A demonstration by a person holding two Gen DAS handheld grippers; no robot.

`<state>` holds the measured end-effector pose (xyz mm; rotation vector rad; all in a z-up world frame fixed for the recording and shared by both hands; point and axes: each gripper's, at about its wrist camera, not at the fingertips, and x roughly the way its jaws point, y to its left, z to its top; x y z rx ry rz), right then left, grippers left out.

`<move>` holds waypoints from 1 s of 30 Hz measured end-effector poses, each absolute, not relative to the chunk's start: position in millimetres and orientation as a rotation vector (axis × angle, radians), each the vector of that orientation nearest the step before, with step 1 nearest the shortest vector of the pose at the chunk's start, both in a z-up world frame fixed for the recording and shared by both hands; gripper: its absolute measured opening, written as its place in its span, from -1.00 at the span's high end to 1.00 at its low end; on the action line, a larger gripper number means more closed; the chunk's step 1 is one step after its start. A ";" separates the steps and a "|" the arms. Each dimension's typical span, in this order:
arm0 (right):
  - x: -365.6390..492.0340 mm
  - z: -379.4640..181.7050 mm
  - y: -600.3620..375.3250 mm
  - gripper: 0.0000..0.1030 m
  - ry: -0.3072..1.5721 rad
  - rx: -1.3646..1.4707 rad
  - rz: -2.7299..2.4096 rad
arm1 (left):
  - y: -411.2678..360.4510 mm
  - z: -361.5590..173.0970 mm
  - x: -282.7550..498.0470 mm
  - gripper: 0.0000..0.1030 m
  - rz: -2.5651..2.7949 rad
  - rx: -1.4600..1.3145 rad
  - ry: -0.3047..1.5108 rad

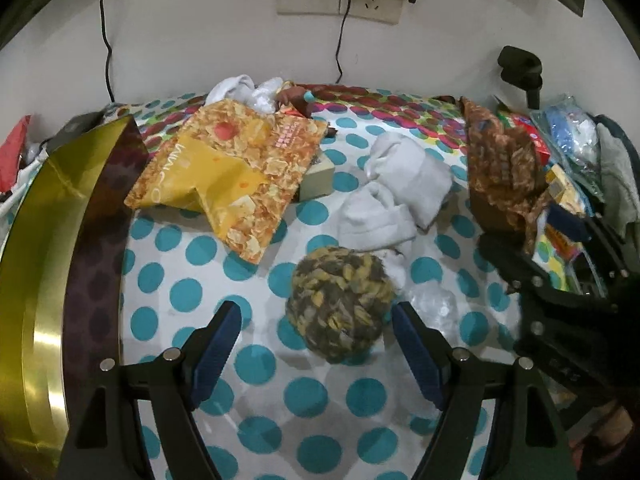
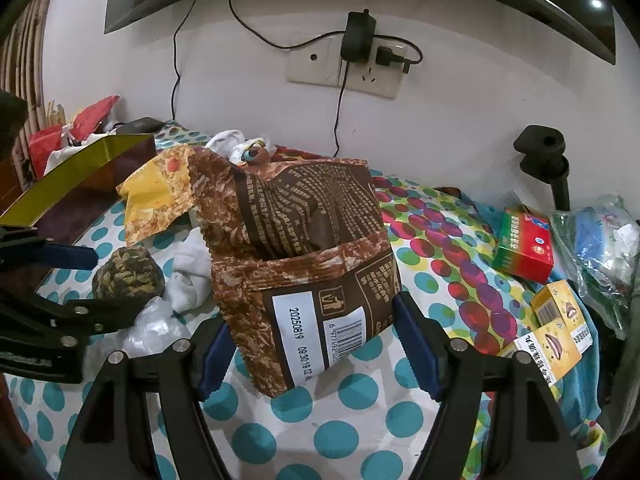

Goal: Organize objects
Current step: 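Grasp the brown snack bag with the right tool while the left tool reaches the knitted ball, then grasp the knitted ball with the left tool, carry it over the gold tray, release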

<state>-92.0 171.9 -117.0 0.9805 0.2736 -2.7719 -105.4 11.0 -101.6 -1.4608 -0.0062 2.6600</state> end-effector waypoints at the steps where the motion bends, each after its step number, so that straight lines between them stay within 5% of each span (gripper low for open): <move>1: -91.9 -117.0 171.8 -0.40 0.274 0.980 -2.772 | 10.8 -104.9 -106.8 -0.56 2.653 -1.469 -0.002; 10: -91.7 -119.1 169.1 -0.42 0.289 0.986 -2.767 | 0.6 -111.2 -109.4 -0.49 2.641 -1.466 -0.147; 12: -91.6 -119.0 170.2 -0.42 0.282 0.986 -2.767 | 1.6 -108.4 -108.2 -0.08 2.623 -1.437 -0.164; 13: -91.5 -118.9 170.6 -0.42 0.278 0.985 -2.767 | 2.8 -106.5 -107.9 -0.04 2.616 -1.432 -0.171; 30: -91.5 -117.7 171.0 -0.38 0.292 0.985 -2.796 | 0.1 -81.8 -97.0 -0.03 2.698 -1.401 -0.064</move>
